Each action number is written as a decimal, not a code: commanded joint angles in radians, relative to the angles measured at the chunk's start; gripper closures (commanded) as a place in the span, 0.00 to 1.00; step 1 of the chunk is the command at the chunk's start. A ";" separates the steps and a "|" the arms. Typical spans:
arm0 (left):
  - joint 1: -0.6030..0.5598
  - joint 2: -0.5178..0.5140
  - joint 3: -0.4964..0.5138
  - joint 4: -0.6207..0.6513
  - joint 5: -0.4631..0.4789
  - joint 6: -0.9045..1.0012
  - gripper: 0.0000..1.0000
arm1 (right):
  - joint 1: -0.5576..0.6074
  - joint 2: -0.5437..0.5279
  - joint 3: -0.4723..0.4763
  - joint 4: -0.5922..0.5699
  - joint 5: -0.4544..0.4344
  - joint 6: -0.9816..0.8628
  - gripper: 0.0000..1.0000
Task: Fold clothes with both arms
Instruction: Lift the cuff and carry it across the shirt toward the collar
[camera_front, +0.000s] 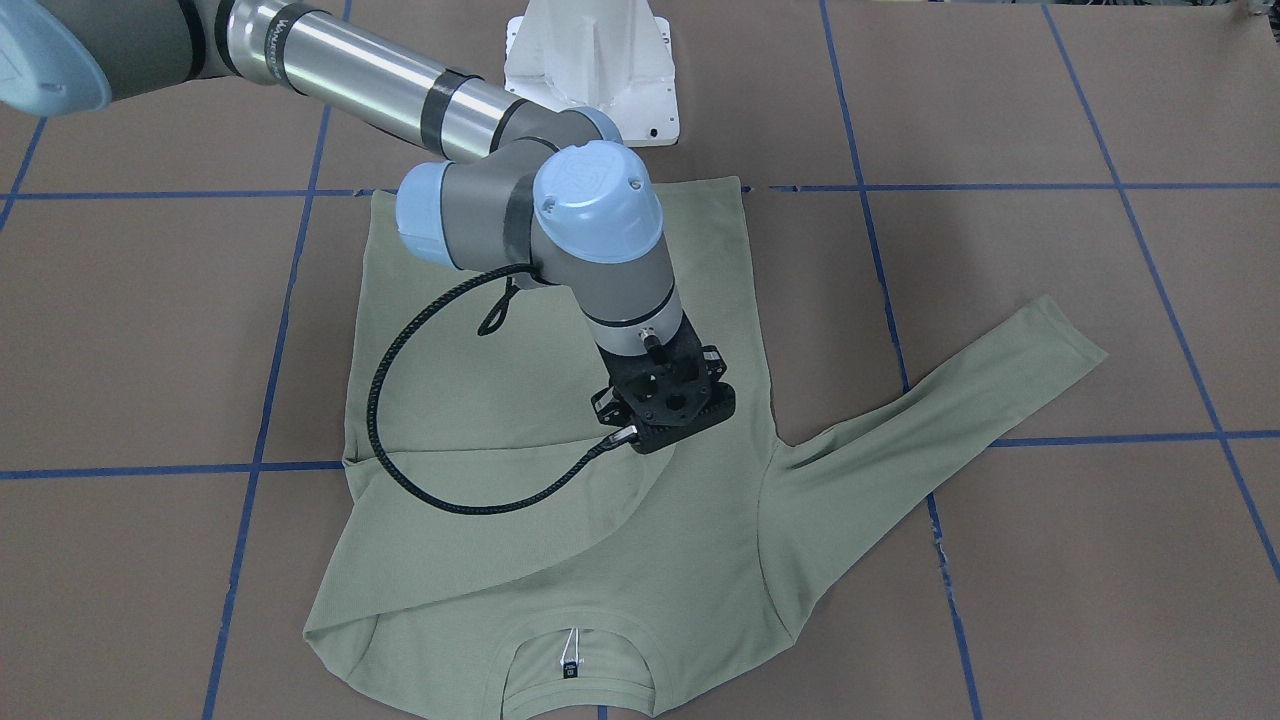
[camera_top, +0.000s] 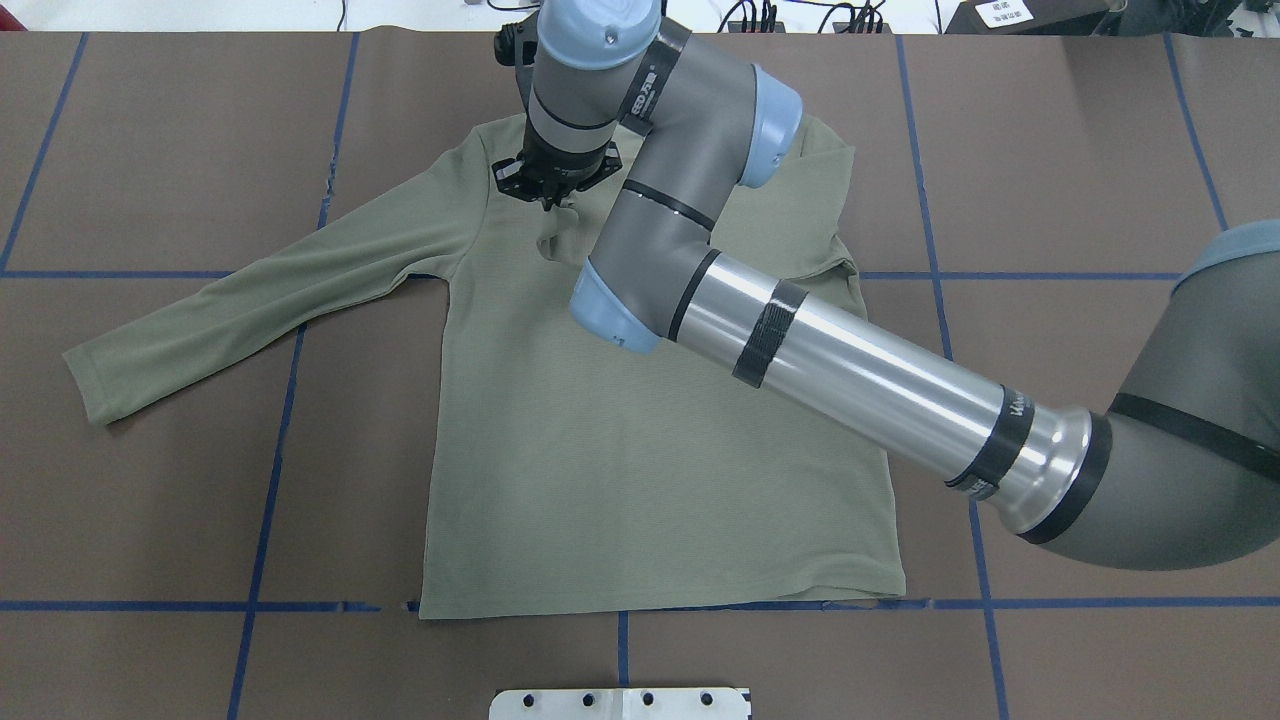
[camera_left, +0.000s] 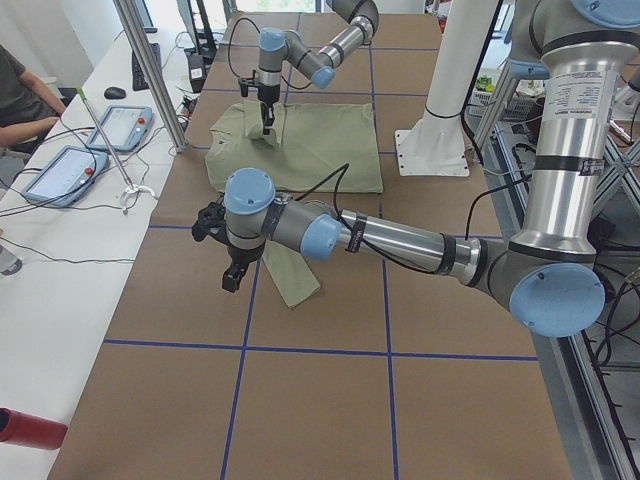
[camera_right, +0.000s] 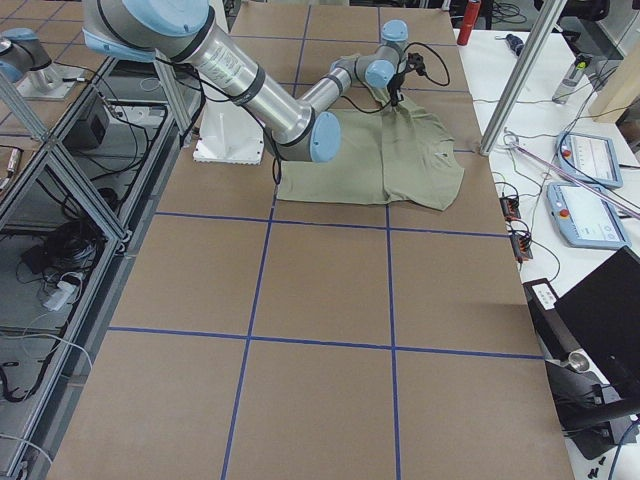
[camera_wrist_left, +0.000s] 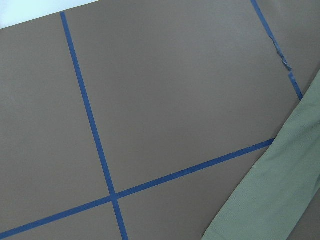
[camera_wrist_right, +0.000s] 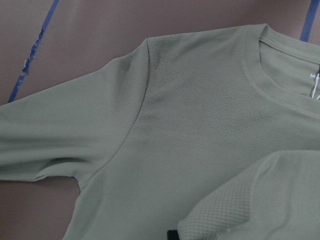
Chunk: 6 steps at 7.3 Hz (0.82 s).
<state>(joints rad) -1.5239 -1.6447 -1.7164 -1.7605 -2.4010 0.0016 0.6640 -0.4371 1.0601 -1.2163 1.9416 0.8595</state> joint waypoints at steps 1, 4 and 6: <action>0.001 -0.003 0.001 -0.001 -0.001 0.000 0.00 | -0.110 0.116 -0.147 0.148 -0.218 0.025 0.01; -0.001 0.003 0.000 -0.001 -0.001 -0.003 0.00 | -0.119 0.147 -0.166 0.153 -0.242 0.073 0.00; 0.001 -0.001 0.006 -0.002 0.000 -0.032 0.00 | -0.119 0.124 -0.166 0.149 -0.239 0.092 0.01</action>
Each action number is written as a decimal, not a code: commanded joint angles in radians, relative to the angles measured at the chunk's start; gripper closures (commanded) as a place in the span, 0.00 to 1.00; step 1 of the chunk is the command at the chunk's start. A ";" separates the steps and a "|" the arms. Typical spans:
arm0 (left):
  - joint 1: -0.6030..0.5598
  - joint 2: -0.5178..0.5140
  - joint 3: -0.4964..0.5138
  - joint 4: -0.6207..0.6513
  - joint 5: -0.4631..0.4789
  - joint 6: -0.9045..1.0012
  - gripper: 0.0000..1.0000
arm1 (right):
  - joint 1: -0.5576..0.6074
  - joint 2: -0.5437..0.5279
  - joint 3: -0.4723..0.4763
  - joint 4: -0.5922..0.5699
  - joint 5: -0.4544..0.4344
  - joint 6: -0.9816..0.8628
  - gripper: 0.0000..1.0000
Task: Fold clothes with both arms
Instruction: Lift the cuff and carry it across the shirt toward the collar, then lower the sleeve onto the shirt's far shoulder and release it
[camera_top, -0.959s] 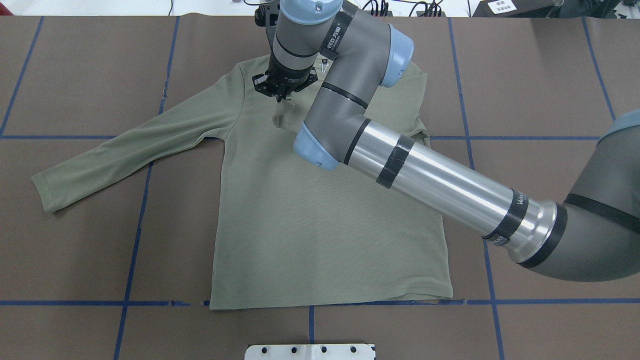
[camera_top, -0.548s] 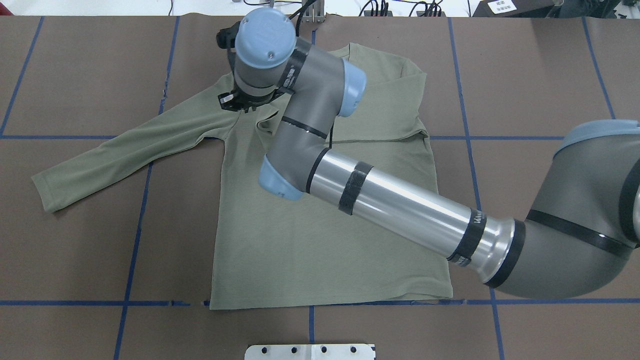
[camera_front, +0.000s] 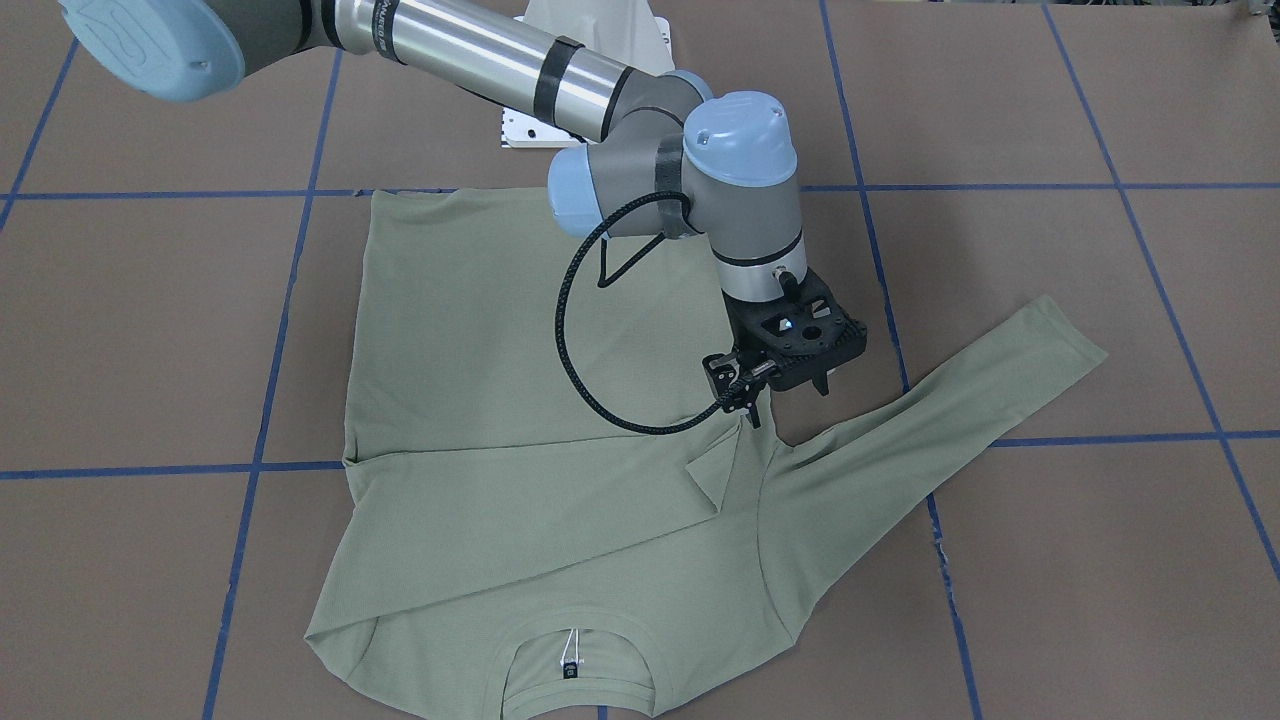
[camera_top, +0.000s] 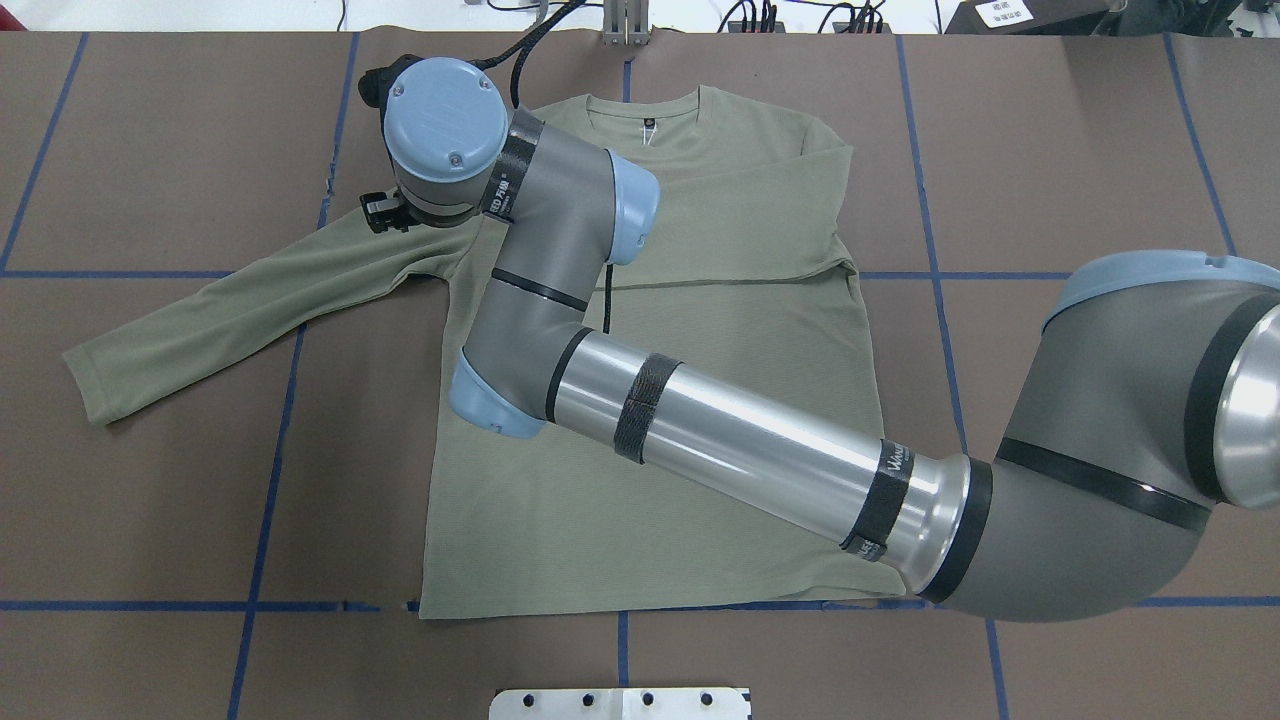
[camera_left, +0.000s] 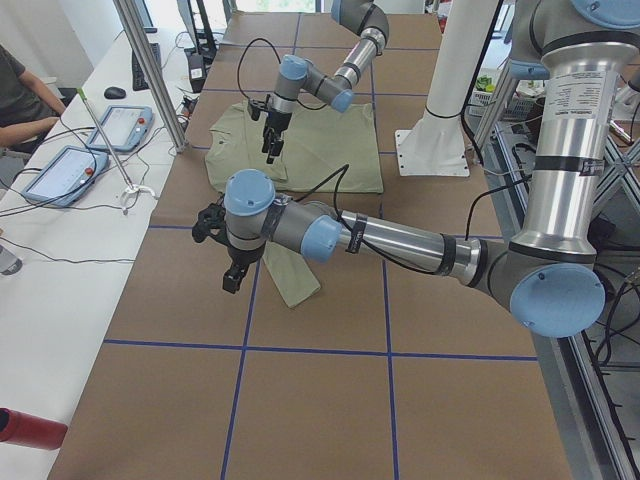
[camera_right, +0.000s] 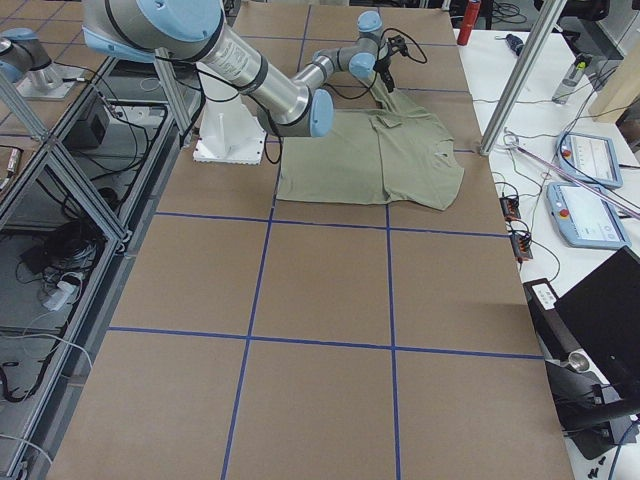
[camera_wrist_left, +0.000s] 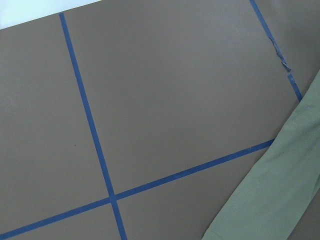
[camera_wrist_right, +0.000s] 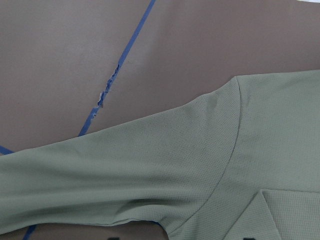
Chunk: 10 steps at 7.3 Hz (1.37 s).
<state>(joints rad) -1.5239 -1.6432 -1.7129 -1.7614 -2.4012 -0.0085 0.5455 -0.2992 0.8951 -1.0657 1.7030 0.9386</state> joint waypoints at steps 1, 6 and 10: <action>0.004 -0.004 0.001 -0.001 0.001 -0.039 0.00 | -0.002 -0.043 -0.001 0.000 0.000 0.046 0.01; 0.004 -0.004 0.003 -0.001 -0.001 -0.039 0.00 | -0.002 -0.046 -0.189 0.092 -0.037 0.131 0.04; 0.002 -0.004 0.004 -0.001 -0.001 -0.039 0.00 | -0.005 -0.003 -0.272 0.133 -0.055 0.129 0.04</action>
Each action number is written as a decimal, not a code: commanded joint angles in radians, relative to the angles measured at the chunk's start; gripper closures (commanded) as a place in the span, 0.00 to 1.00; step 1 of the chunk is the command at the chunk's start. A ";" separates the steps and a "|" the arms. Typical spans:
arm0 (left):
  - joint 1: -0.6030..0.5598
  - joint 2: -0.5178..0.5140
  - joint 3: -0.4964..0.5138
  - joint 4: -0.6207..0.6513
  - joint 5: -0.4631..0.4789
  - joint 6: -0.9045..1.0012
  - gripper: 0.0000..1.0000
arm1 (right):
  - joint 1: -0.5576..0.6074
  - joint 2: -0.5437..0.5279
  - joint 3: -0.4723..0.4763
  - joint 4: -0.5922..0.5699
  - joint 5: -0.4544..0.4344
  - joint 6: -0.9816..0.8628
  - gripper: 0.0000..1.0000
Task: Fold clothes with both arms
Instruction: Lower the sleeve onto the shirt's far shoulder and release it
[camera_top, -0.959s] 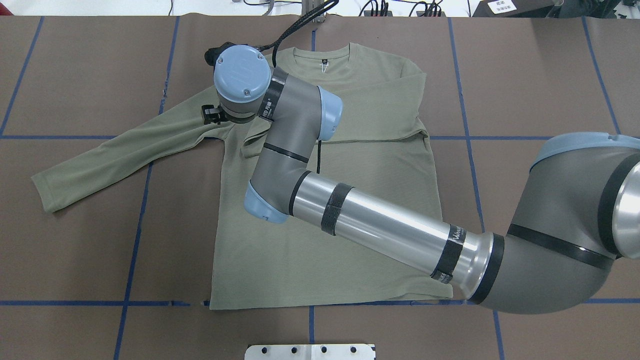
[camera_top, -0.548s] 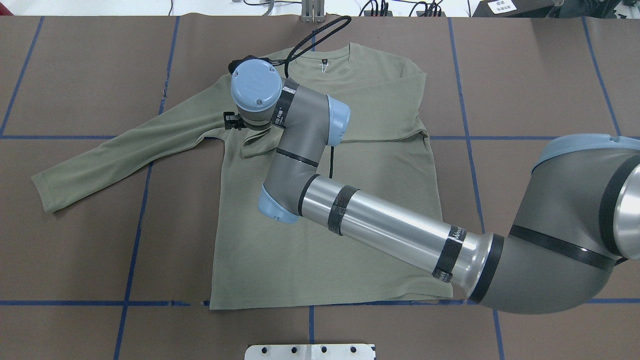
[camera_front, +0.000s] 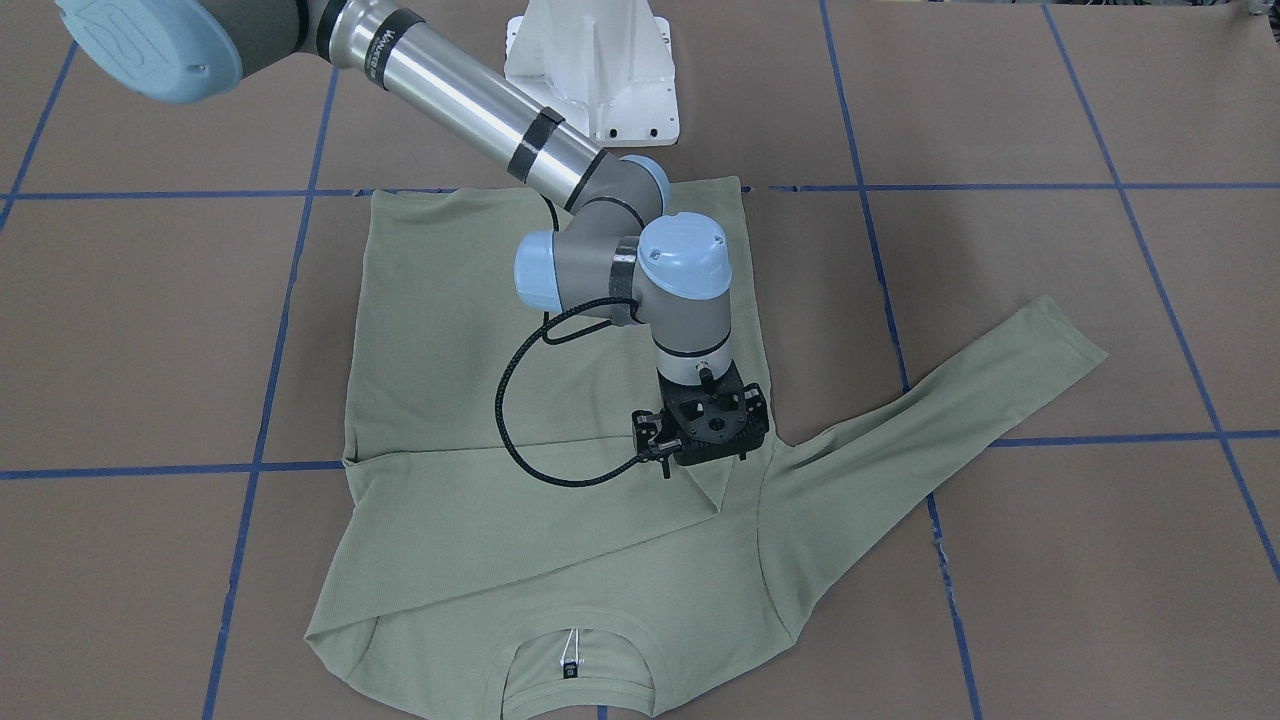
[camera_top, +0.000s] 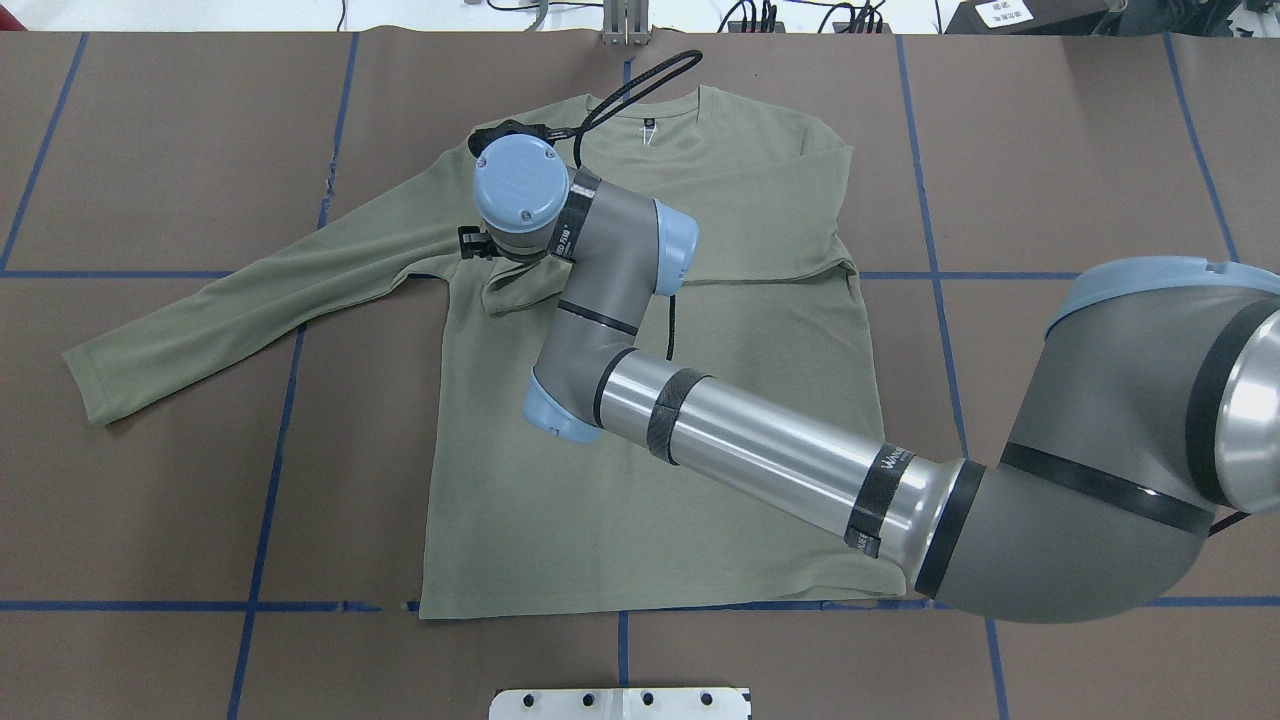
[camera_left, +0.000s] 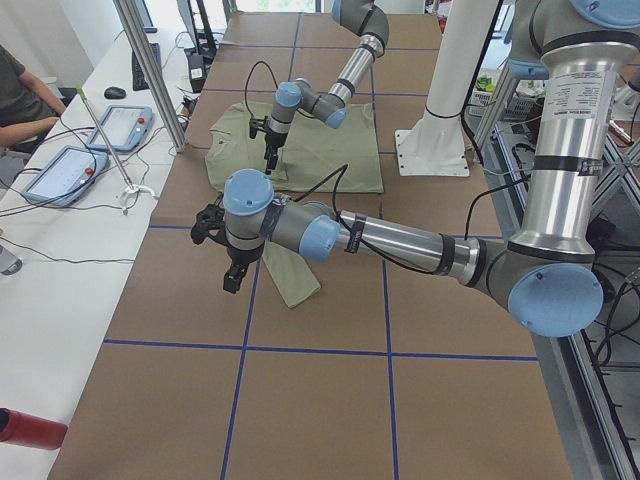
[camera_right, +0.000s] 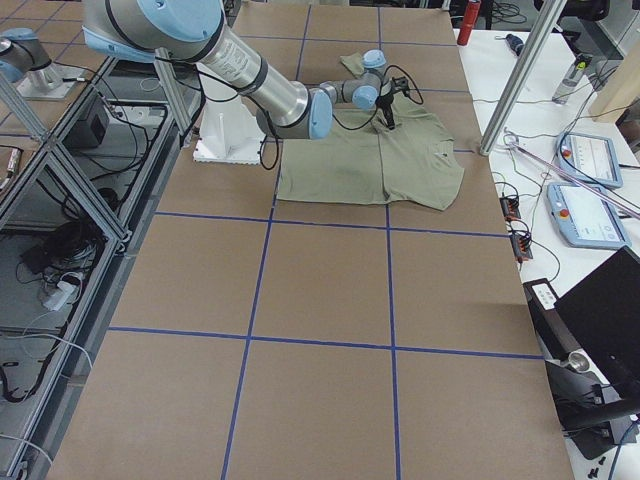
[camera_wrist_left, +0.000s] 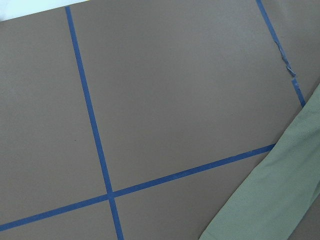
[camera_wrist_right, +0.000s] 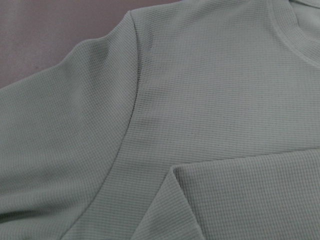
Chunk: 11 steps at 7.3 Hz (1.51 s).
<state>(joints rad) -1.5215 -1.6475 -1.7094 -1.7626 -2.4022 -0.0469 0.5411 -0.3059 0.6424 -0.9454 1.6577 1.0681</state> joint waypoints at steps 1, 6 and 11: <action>0.000 0.002 0.001 0.000 0.000 0.001 0.00 | -0.003 0.013 -0.027 0.031 -0.012 0.000 0.05; 0.000 -0.002 0.002 0.000 0.000 -0.001 0.00 | -0.024 0.037 -0.093 0.148 -0.039 0.000 0.07; 0.001 -0.002 0.004 0.000 0.002 -0.001 0.00 | -0.027 0.036 -0.099 0.142 -0.047 0.000 0.07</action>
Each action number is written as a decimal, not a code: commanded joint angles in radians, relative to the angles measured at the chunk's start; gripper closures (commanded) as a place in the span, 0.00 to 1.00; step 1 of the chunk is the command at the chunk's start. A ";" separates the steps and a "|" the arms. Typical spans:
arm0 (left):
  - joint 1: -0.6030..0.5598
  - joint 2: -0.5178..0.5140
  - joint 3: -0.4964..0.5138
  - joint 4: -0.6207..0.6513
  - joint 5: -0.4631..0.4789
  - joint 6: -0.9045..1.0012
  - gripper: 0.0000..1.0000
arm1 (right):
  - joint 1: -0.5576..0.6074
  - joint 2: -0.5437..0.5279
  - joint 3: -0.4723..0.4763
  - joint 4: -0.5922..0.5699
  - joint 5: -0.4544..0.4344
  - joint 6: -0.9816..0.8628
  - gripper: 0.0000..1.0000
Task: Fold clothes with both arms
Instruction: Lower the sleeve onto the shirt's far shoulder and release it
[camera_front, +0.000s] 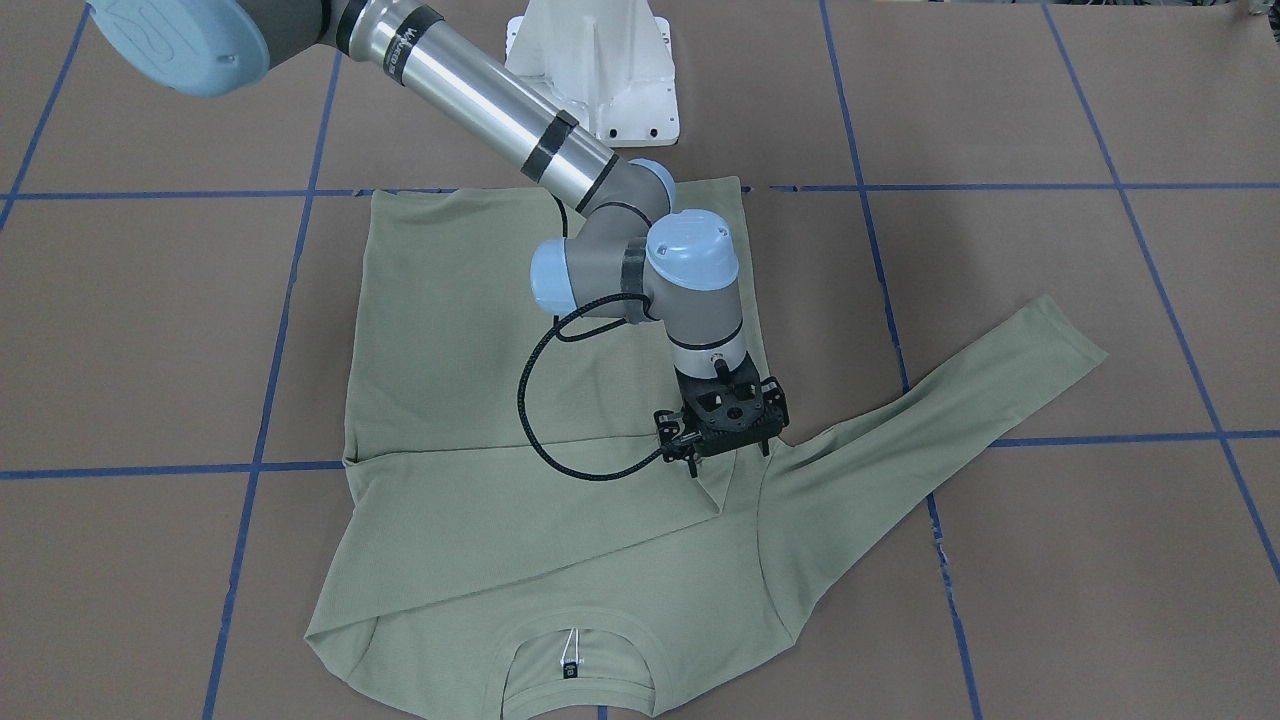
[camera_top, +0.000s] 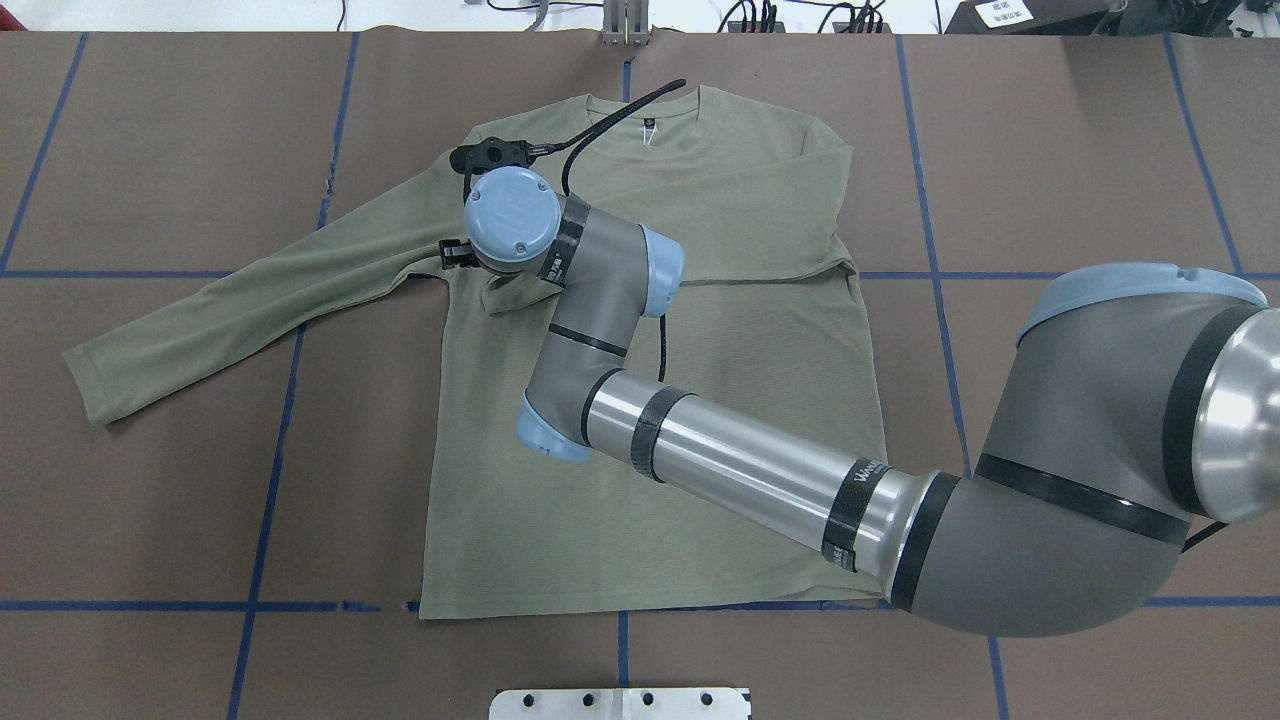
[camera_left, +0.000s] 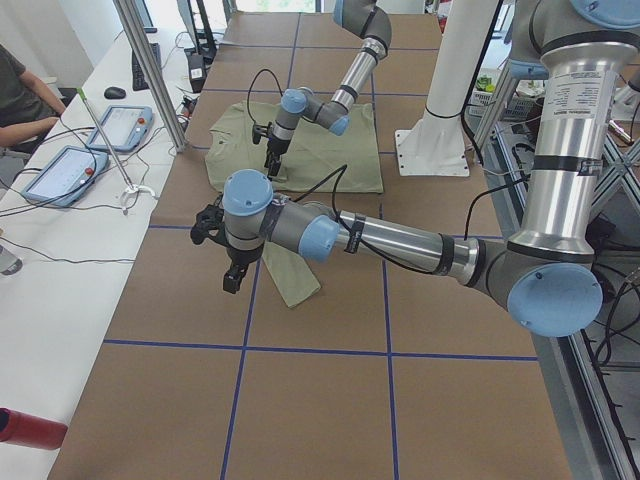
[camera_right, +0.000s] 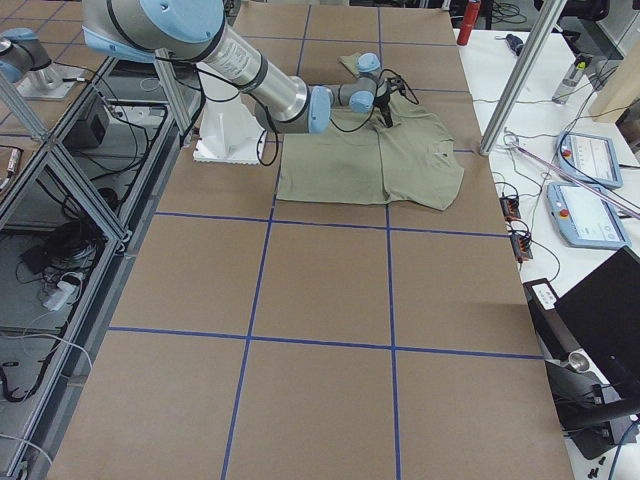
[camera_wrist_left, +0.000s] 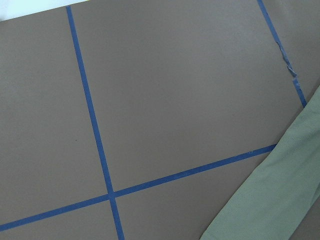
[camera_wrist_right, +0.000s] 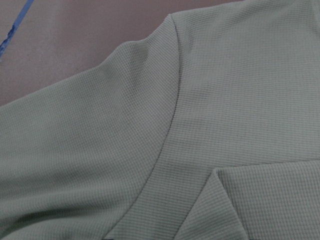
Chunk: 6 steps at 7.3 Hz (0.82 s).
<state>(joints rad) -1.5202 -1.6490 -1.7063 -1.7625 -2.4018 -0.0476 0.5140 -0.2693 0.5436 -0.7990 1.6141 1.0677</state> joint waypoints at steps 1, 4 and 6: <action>0.000 0.000 0.001 0.000 0.001 0.000 0.00 | 0.000 -0.001 -0.001 -0.009 -0.003 0.002 0.07; 0.000 -0.002 0.001 0.000 0.001 -0.002 0.00 | 0.000 -0.001 -0.001 -0.012 -0.003 0.002 0.07; 0.000 -0.002 0.001 0.000 0.000 -0.002 0.00 | 0.000 0.007 -0.001 -0.009 -0.003 0.002 0.07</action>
<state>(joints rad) -1.5202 -1.6505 -1.7058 -1.7625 -2.4010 -0.0491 0.5139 -0.2676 0.5423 -0.8101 1.6107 1.0692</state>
